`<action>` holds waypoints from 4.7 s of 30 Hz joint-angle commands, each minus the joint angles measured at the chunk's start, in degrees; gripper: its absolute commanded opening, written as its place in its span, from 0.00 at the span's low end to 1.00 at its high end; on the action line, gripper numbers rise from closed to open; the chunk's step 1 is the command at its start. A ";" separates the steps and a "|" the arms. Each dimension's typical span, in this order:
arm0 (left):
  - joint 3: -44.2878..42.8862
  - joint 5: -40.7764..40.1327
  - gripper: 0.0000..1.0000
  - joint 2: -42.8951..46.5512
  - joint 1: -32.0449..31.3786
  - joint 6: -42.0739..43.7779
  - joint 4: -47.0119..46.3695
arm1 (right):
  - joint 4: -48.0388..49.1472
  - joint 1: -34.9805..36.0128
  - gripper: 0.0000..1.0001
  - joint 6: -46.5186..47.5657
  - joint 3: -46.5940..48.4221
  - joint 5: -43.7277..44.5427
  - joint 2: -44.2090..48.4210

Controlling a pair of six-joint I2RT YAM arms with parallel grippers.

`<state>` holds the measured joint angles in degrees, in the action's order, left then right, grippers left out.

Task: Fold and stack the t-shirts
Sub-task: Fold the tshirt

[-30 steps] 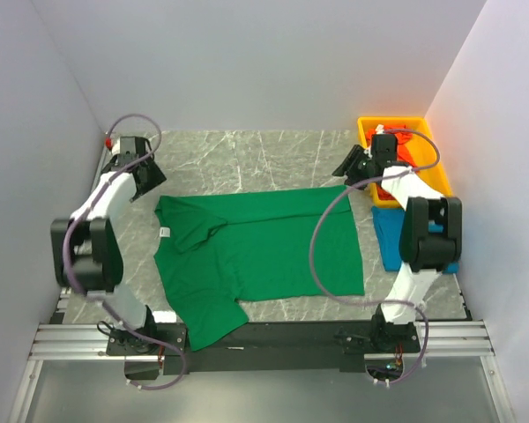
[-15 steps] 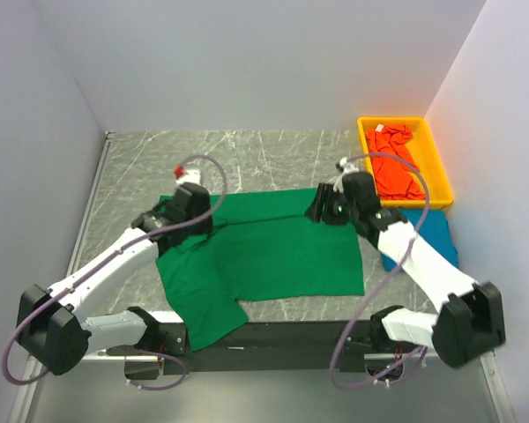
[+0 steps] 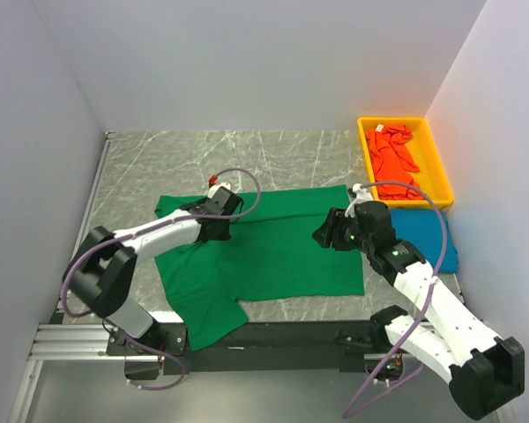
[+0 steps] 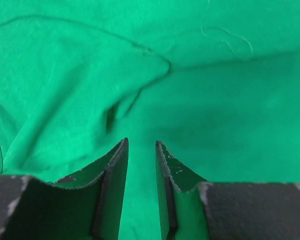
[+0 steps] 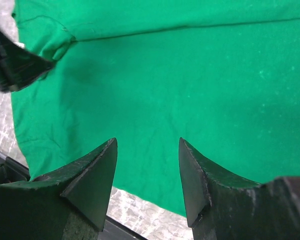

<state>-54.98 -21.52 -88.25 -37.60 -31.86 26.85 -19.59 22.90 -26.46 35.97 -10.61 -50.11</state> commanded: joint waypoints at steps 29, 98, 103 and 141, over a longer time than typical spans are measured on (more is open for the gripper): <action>-6.28 -7.58 0.29 -12.21 2.10 3.20 -3.47 | 2.98 0.40 0.59 -0.88 -3.71 -0.81 3.09; 22.73 20.02 0.47 18.82 23.45 -17.89 -9.97 | 38.12 14.63 0.55 -4.83 26.79 -21.72 -60.37; 23.16 20.38 0.45 18.02 23.45 -18.33 -11.21 | 39.81 14.98 0.55 -5.01 28.89 -22.17 -64.05; 18.25 15.45 0.01 21.01 24.24 -18.07 0.12 | 33.58 14.99 0.05 -3.78 35.31 -25.34 -68.11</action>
<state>-33.28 -3.92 -69.54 -14.15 -50.68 22.87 16.14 37.52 -30.59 68.49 -35.44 -120.51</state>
